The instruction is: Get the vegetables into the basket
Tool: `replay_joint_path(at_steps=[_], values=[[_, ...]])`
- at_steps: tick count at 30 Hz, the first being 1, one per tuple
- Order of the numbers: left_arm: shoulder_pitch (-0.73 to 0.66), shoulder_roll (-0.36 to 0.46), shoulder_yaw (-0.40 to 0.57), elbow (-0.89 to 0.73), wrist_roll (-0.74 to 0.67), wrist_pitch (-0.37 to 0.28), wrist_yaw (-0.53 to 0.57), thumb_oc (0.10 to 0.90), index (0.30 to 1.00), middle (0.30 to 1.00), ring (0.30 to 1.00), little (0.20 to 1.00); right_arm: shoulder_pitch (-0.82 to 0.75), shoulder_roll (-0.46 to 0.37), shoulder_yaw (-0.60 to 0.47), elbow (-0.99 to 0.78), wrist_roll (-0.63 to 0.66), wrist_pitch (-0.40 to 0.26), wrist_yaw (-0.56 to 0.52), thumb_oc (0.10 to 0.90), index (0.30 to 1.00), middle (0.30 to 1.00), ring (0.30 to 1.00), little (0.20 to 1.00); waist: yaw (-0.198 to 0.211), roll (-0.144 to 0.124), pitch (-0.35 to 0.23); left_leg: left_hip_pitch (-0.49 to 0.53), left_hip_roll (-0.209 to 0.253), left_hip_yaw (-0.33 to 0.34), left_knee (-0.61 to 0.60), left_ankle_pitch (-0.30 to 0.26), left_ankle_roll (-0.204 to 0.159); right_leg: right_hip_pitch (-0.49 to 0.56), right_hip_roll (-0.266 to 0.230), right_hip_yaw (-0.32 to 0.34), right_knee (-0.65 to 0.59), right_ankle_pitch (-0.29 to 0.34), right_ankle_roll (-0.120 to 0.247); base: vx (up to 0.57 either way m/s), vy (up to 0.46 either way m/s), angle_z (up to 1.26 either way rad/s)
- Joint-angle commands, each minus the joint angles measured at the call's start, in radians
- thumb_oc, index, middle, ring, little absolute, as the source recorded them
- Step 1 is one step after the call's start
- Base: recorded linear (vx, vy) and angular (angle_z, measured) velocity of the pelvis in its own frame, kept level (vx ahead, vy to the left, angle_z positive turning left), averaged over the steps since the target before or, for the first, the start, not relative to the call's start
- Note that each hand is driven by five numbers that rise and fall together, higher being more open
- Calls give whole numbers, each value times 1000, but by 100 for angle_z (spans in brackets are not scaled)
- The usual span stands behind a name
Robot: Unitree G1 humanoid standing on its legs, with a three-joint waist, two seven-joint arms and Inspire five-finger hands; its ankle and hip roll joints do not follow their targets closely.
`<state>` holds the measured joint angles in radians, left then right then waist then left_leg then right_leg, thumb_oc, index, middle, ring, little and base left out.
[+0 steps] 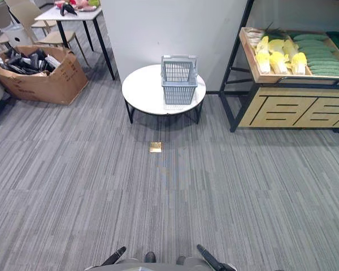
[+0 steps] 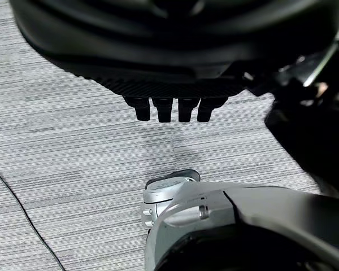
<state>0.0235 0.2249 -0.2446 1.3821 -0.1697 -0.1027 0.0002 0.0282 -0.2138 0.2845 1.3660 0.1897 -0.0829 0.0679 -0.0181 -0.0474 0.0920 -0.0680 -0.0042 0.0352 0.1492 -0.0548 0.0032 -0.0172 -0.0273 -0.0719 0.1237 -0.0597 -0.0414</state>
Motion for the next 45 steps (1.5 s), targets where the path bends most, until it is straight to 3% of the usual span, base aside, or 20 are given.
replay_joint_path(at_steps=[1,13,22,27,29,30,32,36,37,42,45], values=[[-49,-47,-43,-17,22,-30,-3,900,1000,1000,1000,1000,-45,-30,26,19,-3,-29,15,900,1000,1000,1000,1000,-21,28,24,143,102,-37,-236,75,-93,61,-110,47,-211,139,201,11,0,9],[-83,-3,-75,3,173,-23,9,900,1000,1000,1000,1000,-41,-64,26,-11,-26,-33,43,900,1000,1000,1000,1000,-51,28,15,178,118,6,-236,57,-96,62,-93,88,-211,130,195,31,-10,-17],[-95,-3,-62,2,143,-24,16,900,1000,1000,1000,1000,-59,-90,12,-10,-36,-33,23,900,1000,1000,1000,1000,-61,38,38,159,130,-2,-236,67,-104,47,-86,92,-211,127,187,1,-30,0],[-113,12,-51,-4,115,-21,25,900,1000,1000,1000,1000,-72,-112,0,-11,-22,-37,11,900,1000,1000,1000,1000,-70,52,71,142,165,-6,-236,95,-114,-25,-53,99,-97,80,160,-1,-113,2],[-117,14,-47,-10,100,-22,27,900,1000,1000,1000,1000,-77,-121,2,-12,-20,-39,7,900,1000,1000,1000,1000,-73,53,84,120,175,-4,-189,91,-119,-42,-39,108,-69,66,145,32,-189,-1],[-121,14,-40,-19,82,-24,28,900,1000,1000,1000,1000,-80,-125,6,-15,-20,-41,6,900,1000,1000,1000,1000,-70,52,97,78,180,-14,-97,97,-126,-44,-25,117,-63,57,128,44,-301,5],[-143,6,-52,-46,50,-32,25,900,1000,1000,1000,1000,-89,-140,10,-18,-8,-45,4,900,1000,1000,1000,1000,-61,45,146,-24,135,-100,108,149,-132,-42,-14,120,-41,44,103,58,-248,4],[-158,11,-60,-50,32,-39,33,900,1000,1000,1000,1000,-96,-147,-3,-8,11,-45,-3,900,1000,1000,1000,1000,-60,51,153,-92,129,-100,-3,149,-115,-29,-27,124,-52,27,116,118,33,-15],[-158,9,-67,-50,36,-41,35,900,1000,1000,1000,1000,-95,-150,-2,-10,5,-44,-6,900,1000,1000,1000,1000,-55,63,151,-138,153,-87,-72,190,-117,-20,-30,123,-55,16,122,169,116,-2],[-152,4,-84,-60,44,-49,34,900,1000,1000,1000,1000,-92,-157,-9,-16,2,-46,-13,900,1000,1000,1000,1000,-38,93,141,-164,164,-51,-211,270,-139,38,-45,151,-59,-24,144,234,190,-5],[-138,0,-83,-48,50,-45,22,900,1000,1000,1000,1000,-78,-143,-14,-12,-12,-43,-6,900,1000,1000,1000,1000,-39,78,118,-132,148,-35,-199,236,-120,73,-84,188,-67,-25,171,298,296,-48]])
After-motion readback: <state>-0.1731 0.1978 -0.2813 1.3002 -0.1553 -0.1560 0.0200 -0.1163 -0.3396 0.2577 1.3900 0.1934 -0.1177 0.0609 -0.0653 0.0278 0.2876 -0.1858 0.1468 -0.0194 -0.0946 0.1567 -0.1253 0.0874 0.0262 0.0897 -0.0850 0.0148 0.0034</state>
